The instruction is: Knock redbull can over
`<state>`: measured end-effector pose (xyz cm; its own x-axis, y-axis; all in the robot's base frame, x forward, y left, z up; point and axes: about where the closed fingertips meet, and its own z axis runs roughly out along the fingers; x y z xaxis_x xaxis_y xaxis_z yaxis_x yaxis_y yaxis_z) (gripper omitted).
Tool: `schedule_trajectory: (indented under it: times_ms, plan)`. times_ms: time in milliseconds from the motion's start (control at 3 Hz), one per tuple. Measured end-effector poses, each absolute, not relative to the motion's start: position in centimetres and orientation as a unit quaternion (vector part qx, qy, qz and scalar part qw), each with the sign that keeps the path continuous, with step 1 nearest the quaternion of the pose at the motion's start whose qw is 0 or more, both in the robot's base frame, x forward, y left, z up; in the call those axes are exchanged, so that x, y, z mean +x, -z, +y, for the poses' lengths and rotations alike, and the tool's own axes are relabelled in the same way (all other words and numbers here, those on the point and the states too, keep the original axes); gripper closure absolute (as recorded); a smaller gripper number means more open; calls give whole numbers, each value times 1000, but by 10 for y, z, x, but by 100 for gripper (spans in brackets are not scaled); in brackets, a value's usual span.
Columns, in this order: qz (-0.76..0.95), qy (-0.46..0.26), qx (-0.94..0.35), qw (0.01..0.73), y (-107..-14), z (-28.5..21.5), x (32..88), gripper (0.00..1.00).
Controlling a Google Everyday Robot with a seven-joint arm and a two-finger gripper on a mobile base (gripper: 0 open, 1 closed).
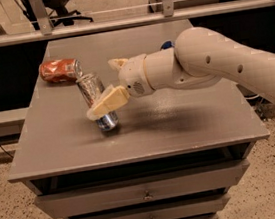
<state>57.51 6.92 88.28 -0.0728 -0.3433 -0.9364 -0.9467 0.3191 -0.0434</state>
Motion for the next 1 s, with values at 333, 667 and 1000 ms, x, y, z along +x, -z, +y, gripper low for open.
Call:
schedule_trajectory:
  times_ms: [333,667,1000]
  plan:
    - [667,-295,-485,483,-891,64,616,0]
    - [673,-273,-488,484,-897,49,641,0]
    - [673,-255,-498,484,-909,27,652,0]
